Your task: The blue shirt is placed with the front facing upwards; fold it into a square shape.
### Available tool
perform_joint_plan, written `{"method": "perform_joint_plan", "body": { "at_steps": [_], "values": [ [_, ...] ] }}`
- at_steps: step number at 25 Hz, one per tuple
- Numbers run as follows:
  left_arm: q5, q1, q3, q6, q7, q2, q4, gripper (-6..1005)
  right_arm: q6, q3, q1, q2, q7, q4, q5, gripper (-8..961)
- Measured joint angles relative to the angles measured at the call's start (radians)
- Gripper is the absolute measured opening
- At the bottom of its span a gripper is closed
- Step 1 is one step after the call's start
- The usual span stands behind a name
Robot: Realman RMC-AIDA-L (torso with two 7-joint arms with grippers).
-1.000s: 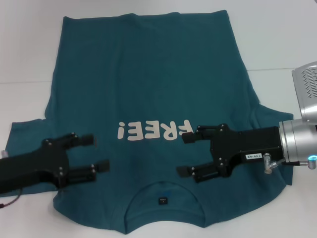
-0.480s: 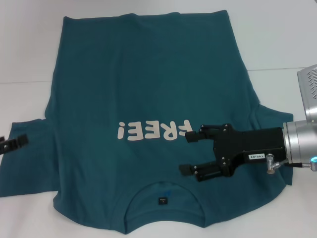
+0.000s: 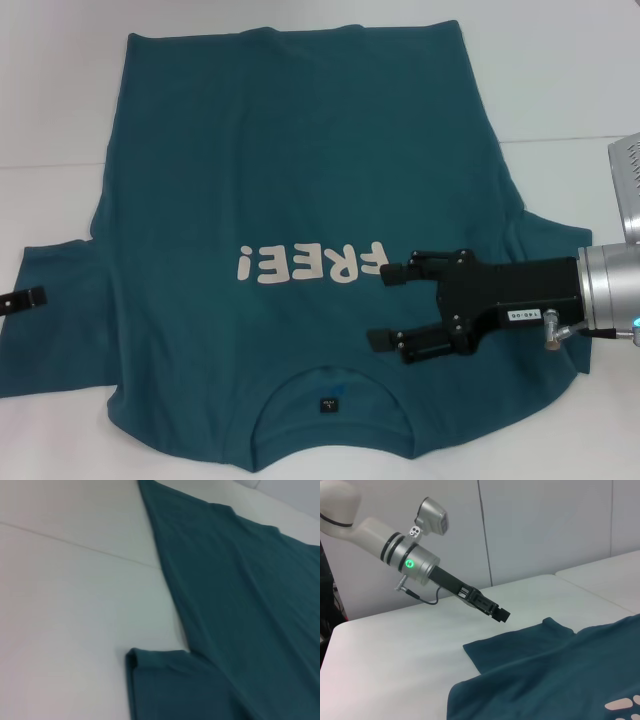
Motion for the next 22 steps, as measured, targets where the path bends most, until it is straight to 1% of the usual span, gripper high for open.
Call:
{"method": "perform_joint_plan", "body": {
  "at_steps": [6,11,14,17,22],
  "values": [
    [0.035,-0.006,0.009,-0.066,0.003,-0.005,-0.018,888,-0.001,0.0,-0.001,0.0,0.004,0.0,0.0,944],
    [0.036,0.002,0.03,-0.097,0.005,-0.006,-0.024,888,-0.001,0.0,-0.002,0.002,0.007,0.0,0.0,944],
    [0.037,0.007,0.059,-0.114,0.006,-0.009,-0.029,888,-0.001,0.0,-0.002,0.003,0.008,0.0,0.0,944],
    [0.037,0.007,0.064,-0.115,0.006,-0.011,-0.034,887,-0.001,0.0,-0.001,0.003,0.009,0.0,0.0,943],
    [0.038,0.005,0.071,-0.115,0.01,-0.012,-0.034,833,-0.001,0.0,-0.001,0.003,0.017,-0.006,0.0,943]
  ]
}}
